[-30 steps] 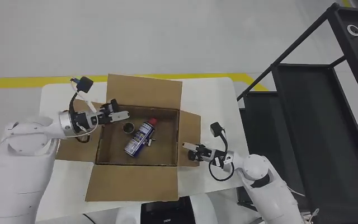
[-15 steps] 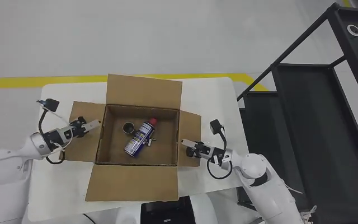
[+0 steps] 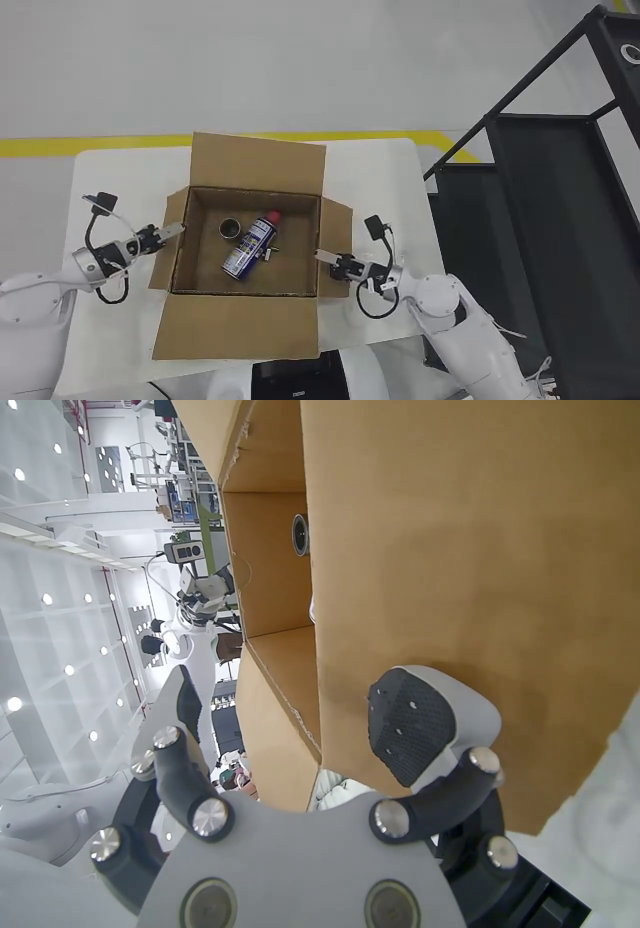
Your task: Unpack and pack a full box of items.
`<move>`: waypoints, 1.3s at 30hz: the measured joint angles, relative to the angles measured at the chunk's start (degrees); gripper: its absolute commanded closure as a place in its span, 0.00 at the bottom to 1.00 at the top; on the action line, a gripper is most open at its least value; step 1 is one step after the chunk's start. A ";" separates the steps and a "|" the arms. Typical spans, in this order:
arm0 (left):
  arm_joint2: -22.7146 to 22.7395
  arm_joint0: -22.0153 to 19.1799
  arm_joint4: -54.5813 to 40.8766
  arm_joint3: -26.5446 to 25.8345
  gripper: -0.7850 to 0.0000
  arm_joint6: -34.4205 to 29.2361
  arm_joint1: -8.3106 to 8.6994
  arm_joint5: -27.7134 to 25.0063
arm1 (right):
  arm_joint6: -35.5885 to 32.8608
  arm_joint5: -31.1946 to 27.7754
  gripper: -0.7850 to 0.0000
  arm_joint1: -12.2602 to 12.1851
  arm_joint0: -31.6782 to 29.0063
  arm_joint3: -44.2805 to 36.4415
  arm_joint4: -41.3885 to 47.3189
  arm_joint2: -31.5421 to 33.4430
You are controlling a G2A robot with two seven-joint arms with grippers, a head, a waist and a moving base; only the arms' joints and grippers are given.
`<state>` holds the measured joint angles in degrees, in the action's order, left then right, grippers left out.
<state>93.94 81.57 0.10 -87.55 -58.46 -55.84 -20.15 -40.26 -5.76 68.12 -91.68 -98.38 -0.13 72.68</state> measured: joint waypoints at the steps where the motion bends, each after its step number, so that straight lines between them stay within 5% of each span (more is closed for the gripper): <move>1: -0.35 -0.19 -0.19 0.29 0.00 0.16 -0.02 -0.09 | 0.02 0.12 0.00 0.03 0.23 0.33 -0.12 -0.41; 13: -0.35 -0.71 -3.46 1.01 0.00 4.36 0.06 -1.52 | 0.91 0.76 0.00 -0.10 2.69 0.99 -0.61 -1.43; 25: 5.85 1.63 -10.45 -6.89 0.00 4.13 0.85 -4.34 | -2.68 3.56 0.00 -0.69 4.85 -9.82 -3.94 -2.21; 31: 7.14 1.57 -12.11 -9.78 0.00 -0.58 1.42 -5.41 | -6.49 10.87 0.00 0.20 11.72 -11.23 -9.11 -10.76; 39: 7.46 1.51 -13.43 -9.93 0.00 -2.41 1.63 -5.86 | -4.64 28.96 0.00 3.06 23.59 -4.31 -16.95 -23.39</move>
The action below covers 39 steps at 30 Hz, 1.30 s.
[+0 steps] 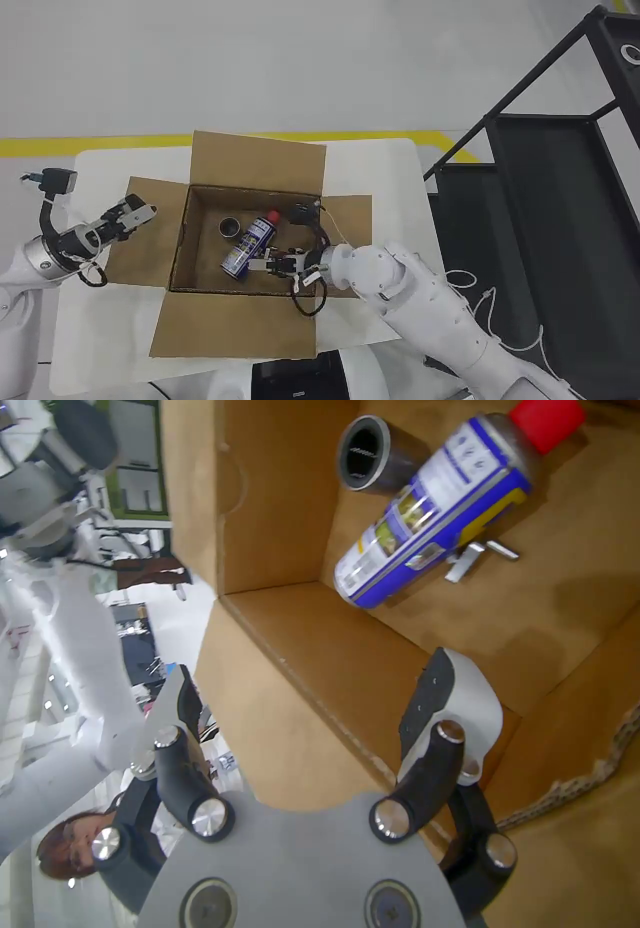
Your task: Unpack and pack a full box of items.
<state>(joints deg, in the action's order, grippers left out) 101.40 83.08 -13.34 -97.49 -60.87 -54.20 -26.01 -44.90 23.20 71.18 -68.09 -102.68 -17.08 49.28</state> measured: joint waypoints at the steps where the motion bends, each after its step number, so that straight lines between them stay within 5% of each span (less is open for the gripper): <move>1: 0.00 0.00 0.00 0.00 0.00 0.00 0.00 0.00 | 0.52 2.13 0.00 0.40 1.02 0.74 0.16 -0.99; 12: 0.00 0.00 0.01 0.00 0.00 0.00 0.00 0.00 | 11.57 17.82 0.00 6.07 10.39 9.84 0.93 -11.59; 17: 0.00 0.00 0.01 0.00 0.00 0.00 0.00 0.00 | 15.01 15.85 0.00 7.98 11.59 12.50 4.20 -13.06; 39: 0.00 0.00 0.00 0.00 0.00 0.00 0.00 0.00 | 15.42 14.51 0.00 8.18 11.99 13.02 3.00 -13.79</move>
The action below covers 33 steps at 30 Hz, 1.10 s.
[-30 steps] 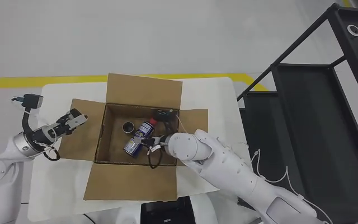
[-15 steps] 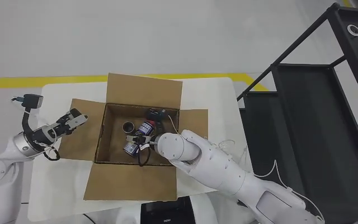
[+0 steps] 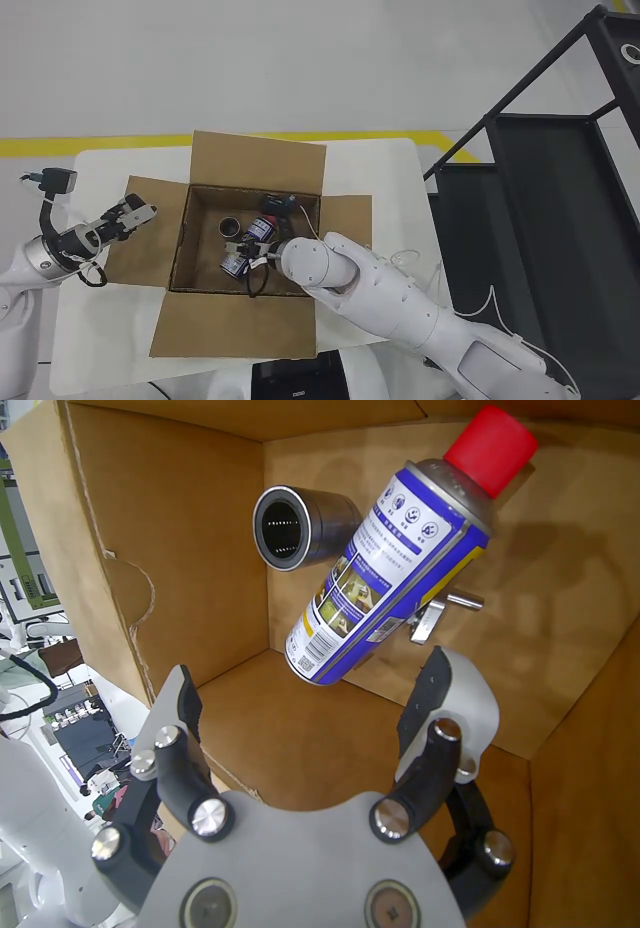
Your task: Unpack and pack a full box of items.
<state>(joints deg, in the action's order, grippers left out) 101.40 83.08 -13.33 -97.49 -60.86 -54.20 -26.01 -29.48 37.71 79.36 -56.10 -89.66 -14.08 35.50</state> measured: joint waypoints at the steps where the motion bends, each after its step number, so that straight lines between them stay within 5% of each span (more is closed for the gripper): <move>1: 0.00 0.00 0.00 0.00 0.00 0.00 0.00 0.00 | -0.14 -0.44 0.00 0.21 0.65 0.46 -1.00 -0.69; 13: 0.00 0.00 0.00 0.00 0.00 0.00 0.00 0.00 | -0.79 -2.51 0.00 6.50 12.25 8.88 -12.98 -12.81; 33: 0.00 0.00 0.00 0.00 0.00 0.00 0.00 0.00 | 3.62 -1.50 0.00 16.46 15.79 25.25 -24.69 -18.53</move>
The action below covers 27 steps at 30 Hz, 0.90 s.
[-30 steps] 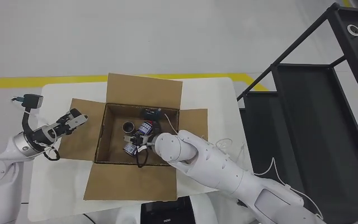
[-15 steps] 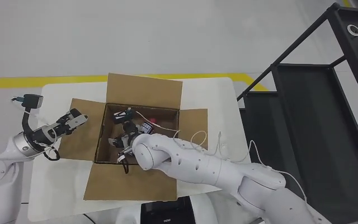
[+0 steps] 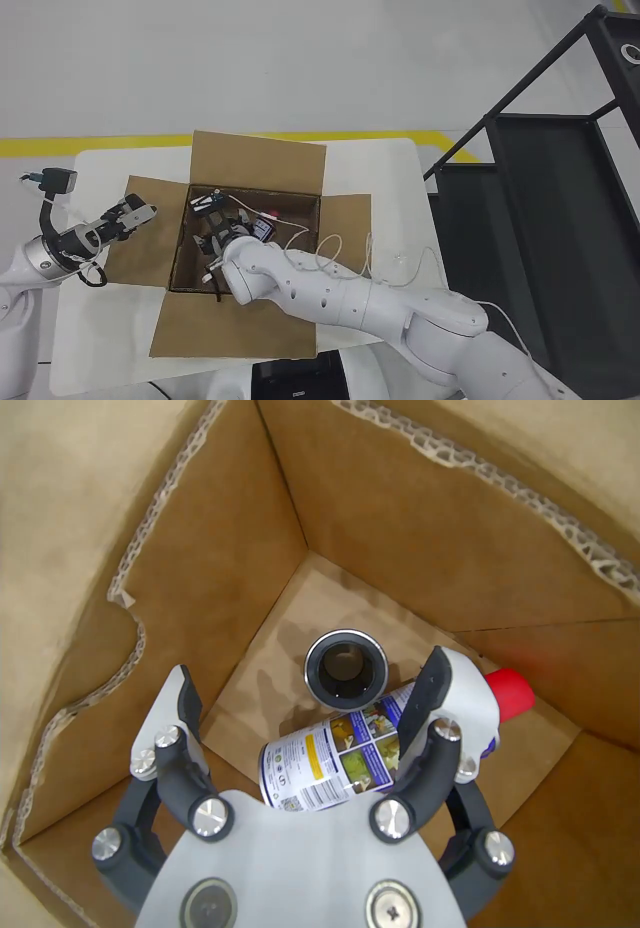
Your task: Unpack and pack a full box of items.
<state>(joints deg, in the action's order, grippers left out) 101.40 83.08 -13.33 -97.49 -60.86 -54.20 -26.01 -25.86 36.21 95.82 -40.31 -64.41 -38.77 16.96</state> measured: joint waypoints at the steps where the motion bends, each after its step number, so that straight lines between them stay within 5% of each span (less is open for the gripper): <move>1: 0.00 0.00 0.00 0.00 0.00 0.00 0.00 0.00 | -0.29 -0.32 0.00 0.30 0.16 0.79 -0.20 0.07; 17: 0.00 0.00 0.00 0.00 0.00 0.00 0.00 0.00 | -1.33 -3.75 0.01 6.10 1.09 12.14 -2.67 0.91; 18: 0.00 0.00 0.00 0.00 0.00 0.00 0.00 0.00 | -1.28 -3.77 0.55 6.39 1.10 12.64 -2.83 0.99; 19: 0.00 0.00 0.00 0.00 0.00 0.00 0.00 0.00 | -1.23 -3.78 0.88 6.67 1.12 13.14 -3.00 1.09; 20: 0.00 0.00 0.00 0.00 0.00 0.00 0.00 0.00 | -1.15 -3.79 1.00 7.02 1.13 13.77 -3.17 1.26; 27: 0.00 0.00 0.00 0.00 0.00 0.00 0.00 0.00 | -1.02 -3.72 1.00 8.62 1.01 16.36 -3.67 2.70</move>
<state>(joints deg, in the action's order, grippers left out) 101.40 83.08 -13.33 -97.49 -60.86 -54.20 -26.01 -26.88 32.49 104.43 -39.31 -48.06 -42.44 19.66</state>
